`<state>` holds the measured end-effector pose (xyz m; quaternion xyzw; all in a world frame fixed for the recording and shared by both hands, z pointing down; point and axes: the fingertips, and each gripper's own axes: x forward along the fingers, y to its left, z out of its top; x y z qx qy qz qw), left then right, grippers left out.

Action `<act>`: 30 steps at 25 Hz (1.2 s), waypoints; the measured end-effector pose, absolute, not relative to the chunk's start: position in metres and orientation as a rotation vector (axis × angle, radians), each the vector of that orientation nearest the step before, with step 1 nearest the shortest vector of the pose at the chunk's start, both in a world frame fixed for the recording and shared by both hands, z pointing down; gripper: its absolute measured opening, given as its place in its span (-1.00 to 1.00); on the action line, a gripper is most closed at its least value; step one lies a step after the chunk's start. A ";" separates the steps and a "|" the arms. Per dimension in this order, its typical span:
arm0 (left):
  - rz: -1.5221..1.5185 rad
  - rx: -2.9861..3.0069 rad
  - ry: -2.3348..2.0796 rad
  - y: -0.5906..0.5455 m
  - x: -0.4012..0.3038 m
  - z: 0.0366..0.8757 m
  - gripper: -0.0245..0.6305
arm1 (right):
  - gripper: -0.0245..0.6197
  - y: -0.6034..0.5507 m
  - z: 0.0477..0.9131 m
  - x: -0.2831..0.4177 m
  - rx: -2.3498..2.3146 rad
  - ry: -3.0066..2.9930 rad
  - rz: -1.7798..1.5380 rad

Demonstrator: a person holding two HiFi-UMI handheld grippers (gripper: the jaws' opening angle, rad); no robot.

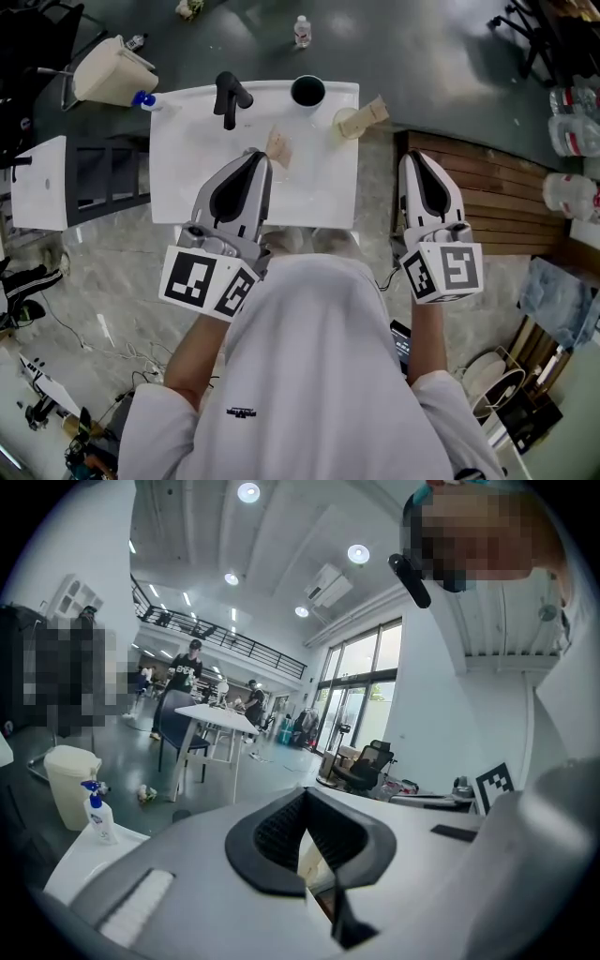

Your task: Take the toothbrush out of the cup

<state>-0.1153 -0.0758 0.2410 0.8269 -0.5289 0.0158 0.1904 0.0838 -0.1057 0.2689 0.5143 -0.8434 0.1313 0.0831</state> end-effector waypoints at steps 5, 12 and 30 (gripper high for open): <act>0.047 2.321 -1.489 -0.076 -0.117 0.239 -0.91 | -0.86 -0.097 0.266 0.078 1.499 -2.533 0.378; 0.038 2.356 -1.482 -0.095 -0.112 0.230 -0.91 | -0.86 -0.102 0.265 0.074 1.501 -2.552 0.390; 0.049 2.423 -1.387 -0.193 -0.085 0.244 -0.91 | -0.86 -0.141 0.266 0.068 1.517 -2.580 0.391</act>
